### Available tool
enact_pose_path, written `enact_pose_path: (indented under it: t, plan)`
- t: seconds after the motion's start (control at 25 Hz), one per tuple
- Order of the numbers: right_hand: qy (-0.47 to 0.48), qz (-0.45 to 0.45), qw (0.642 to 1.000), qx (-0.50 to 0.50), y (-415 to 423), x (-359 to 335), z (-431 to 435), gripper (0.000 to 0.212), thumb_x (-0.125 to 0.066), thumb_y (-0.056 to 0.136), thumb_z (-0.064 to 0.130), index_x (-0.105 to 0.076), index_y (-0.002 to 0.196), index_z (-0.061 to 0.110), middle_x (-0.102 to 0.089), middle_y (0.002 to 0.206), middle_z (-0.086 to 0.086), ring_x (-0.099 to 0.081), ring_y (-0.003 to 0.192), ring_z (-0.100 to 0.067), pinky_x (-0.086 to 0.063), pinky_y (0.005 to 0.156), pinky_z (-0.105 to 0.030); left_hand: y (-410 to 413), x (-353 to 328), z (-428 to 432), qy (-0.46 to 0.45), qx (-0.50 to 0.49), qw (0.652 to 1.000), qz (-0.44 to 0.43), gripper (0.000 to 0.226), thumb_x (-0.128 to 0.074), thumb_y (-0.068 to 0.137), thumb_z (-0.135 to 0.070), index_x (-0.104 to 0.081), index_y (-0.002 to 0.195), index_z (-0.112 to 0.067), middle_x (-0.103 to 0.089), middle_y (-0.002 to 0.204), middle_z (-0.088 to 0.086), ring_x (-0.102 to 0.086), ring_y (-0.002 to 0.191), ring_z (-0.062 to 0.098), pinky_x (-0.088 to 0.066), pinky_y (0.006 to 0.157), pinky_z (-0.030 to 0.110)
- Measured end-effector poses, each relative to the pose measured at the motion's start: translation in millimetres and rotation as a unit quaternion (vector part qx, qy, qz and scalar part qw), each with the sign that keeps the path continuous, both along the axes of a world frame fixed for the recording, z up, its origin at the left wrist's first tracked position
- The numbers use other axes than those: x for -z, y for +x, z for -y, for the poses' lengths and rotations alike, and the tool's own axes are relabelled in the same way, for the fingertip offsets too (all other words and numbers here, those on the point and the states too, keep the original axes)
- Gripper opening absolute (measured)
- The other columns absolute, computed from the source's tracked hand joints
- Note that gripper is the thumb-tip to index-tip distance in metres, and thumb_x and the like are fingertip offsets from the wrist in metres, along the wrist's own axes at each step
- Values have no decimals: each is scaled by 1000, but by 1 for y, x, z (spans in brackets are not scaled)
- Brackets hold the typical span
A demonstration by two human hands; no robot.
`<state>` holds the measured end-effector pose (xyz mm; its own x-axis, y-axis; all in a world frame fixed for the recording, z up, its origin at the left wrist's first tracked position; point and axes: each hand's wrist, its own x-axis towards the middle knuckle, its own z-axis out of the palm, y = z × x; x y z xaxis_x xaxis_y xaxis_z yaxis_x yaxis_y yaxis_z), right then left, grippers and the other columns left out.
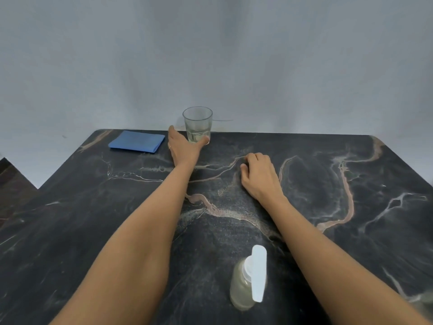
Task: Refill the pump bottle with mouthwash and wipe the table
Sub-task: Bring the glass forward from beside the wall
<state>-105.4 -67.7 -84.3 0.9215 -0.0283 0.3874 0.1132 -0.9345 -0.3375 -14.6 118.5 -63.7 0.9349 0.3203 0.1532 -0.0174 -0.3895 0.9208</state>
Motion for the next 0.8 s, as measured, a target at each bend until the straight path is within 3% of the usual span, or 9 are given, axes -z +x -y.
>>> enact_pose_path:
  t: [0.16,0.4,0.52,0.68,0.8]
  plan:
    - [-7,-4,1000,3,0,0,-2,26,-42,96,24,-56,106,6,-58,109,-11,-49,104,-29,-39,89,-39,22,-9,3,-11,53,999,-6,96,-86,70,-33,-29,145,-9,-42,146,13,-41,133,30,-38,101,32]
    - [-6,-7,1000,-3,-2,-2,-2,25,-42,96,25,-57,104,6,-59,106,-10,-50,101,-27,-41,88,-39,22,-11,0,-4,26,1000,1,78,-86,69,-35,-48,131,-7,-53,132,13,-50,121,29,-44,96,34]
    - [12,-9,1000,-9,-4,-4,-2,23,-44,96,24,-57,100,6,-59,102,-10,-50,99,-27,-43,87,-40,4,-8,-4,-26,6,1000,10,70,-86,68,-34,-53,123,-6,-59,122,13,-54,114,27,-46,90,31]
    - [42,9,999,-15,-15,-11,-4,20,-44,95,21,-57,92,6,-60,95,-9,-51,95,-27,-44,83,-39,-42,-23,-19,-38,5,999,25,54,-87,64,-36,-55,98,-10,-57,94,6,-59,99,28,-38,66,20]
    - [60,-9,998,-28,-34,-14,-7,19,-45,95,22,-58,96,8,-60,97,-7,-51,97,-25,-44,84,-35,-87,-40,-31,-21,28,999,38,55,-88,62,-38,-56,100,-13,-62,99,5,-59,98,23,-40,67,20]
